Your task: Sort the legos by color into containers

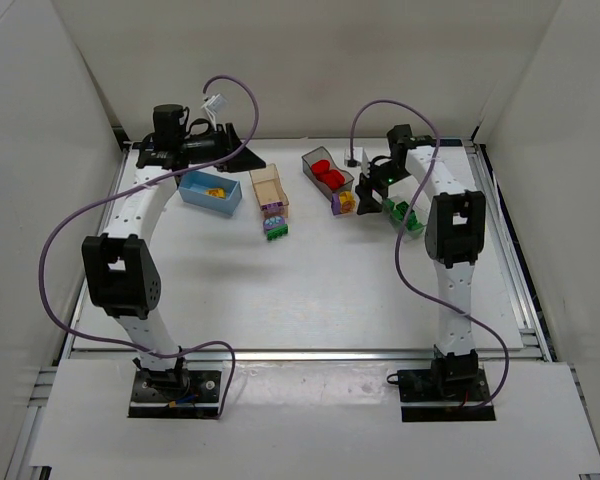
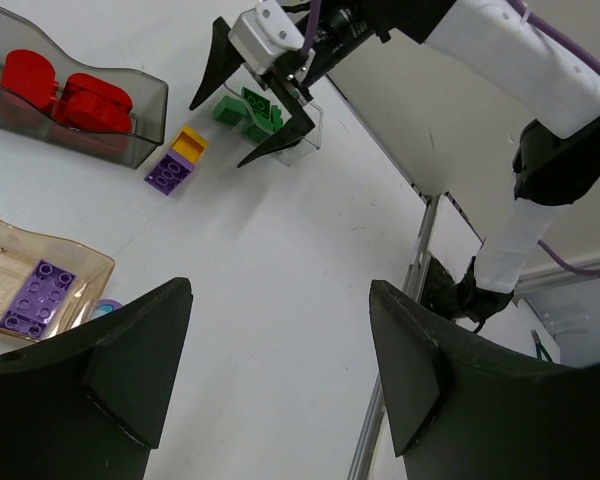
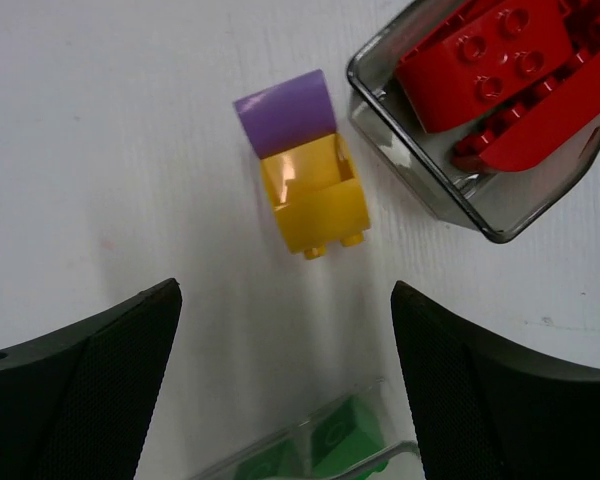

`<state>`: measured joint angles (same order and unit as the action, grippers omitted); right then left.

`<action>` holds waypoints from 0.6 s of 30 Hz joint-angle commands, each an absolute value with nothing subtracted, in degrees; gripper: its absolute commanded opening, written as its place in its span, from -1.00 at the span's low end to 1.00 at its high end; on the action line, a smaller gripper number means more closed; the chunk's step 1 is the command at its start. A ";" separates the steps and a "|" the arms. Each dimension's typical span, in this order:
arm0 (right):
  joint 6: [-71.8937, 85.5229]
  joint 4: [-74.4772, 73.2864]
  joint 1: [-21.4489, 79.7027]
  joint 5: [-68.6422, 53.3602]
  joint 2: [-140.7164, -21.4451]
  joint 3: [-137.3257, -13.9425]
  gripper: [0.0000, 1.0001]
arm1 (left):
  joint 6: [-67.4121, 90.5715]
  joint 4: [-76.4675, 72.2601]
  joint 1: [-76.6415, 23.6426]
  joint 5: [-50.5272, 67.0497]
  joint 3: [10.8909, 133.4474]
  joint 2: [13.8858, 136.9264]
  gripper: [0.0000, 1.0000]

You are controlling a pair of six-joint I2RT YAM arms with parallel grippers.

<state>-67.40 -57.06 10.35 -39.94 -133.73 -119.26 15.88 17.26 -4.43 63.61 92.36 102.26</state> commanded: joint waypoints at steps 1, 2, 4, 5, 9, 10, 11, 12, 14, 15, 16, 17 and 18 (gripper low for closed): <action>-69.78 -57.39 10.28 -39.11 -136.13 -125.06 0.76 | 14.94 16.79 -3.52 64.25 92.46 100.46 0.64; -69.61 -57.39 10.46 -39.11 -137.10 -125.94 0.76 | 14.94 16.70 -3.34 64.07 92.55 100.89 0.64; -69.52 -56.87 10.81 -38.94 -137.90 -126.73 0.76 | 15.03 16.79 -3.16 63.90 92.81 101.25 0.65; -69.52 -56.69 10.98 -38.85 -138.51 -127.78 0.75 | 15.03 16.79 -3.08 63.90 92.99 101.42 0.65; -69.26 -56.52 11.69 -39.02 -141.05 -130.51 0.76 | 15.03 16.79 -2.99 64.07 93.86 102.48 0.65; -69.52 -56.69 11.78 -39.11 -141.67 -131.21 0.75 | 15.12 16.79 -2.90 63.90 93.95 102.74 0.65; -69.52 -56.78 12.04 -39.20 -141.68 -131.22 0.76 | 15.20 16.79 -2.90 63.90 93.96 102.74 0.66; -69.70 -56.95 12.22 -39.46 -142.03 -131.83 0.75 | 15.21 16.79 -2.90 64.07 93.96 102.83 0.66; -70.57 -57.74 13.01 -39.55 -142.38 -132.36 0.74 | 15.29 16.70 -2.64 63.90 94.04 103.10 0.66; -70.75 -58.01 13.27 -39.99 -142.56 -132.54 0.74 | 15.29 16.79 -2.64 63.98 94.04 103.36 0.66; -71.10 -58.44 13.53 -40.25 -142.47 -132.54 0.74 | 15.29 16.79 -2.55 64.07 94.13 103.45 0.66; -71.54 -58.80 14.23 -40.43 -142.47 -132.63 0.74 | 15.38 16.79 -2.55 63.99 94.30 103.62 0.67; -71.72 -59.15 14.50 -40.60 -142.47 -132.45 0.74 | 15.47 16.79 -2.46 63.90 94.39 103.80 0.67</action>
